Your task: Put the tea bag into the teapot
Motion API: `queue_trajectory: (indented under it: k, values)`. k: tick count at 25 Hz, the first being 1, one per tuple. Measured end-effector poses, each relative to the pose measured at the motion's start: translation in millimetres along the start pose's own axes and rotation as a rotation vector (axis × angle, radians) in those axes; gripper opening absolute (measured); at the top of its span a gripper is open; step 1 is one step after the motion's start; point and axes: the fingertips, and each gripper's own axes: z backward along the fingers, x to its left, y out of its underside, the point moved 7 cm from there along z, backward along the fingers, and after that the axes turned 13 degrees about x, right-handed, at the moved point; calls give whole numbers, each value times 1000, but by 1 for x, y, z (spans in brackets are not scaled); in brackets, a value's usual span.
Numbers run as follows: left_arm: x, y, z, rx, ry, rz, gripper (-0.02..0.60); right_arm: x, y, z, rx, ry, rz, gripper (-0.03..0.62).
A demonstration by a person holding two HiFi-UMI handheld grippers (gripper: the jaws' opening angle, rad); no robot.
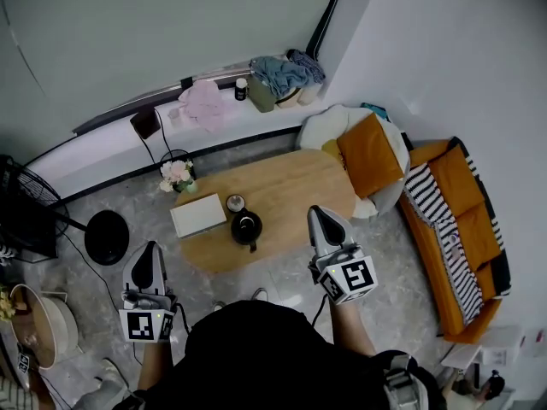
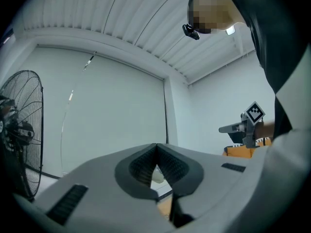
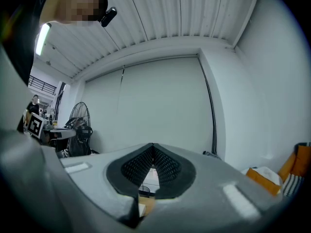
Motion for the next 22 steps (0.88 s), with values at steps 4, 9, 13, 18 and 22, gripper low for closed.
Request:
queue_trajectory:
  k: [4, 9, 13, 18, 22]
  values:
    - [1, -1, 1, -7, 11, 3, 8, 6, -2, 1, -15, -2, 7, 5]
    - [-3, 1, 4, -7, 27, -10, 8, 8, 2, 8, -4, 18, 12, 5]
    - [-5, 2, 3, -2, 51, -11, 8, 11, 2, 12, 0, 36, 15, 5]
    - [-5, 2, 5, 3, 62, -5, 8, 13, 4, 18, 10, 50, 1, 5]
    - [-8, 3, 8, 3, 61, -7, 8, 15, 8, 22, 9, 43, -15, 5]
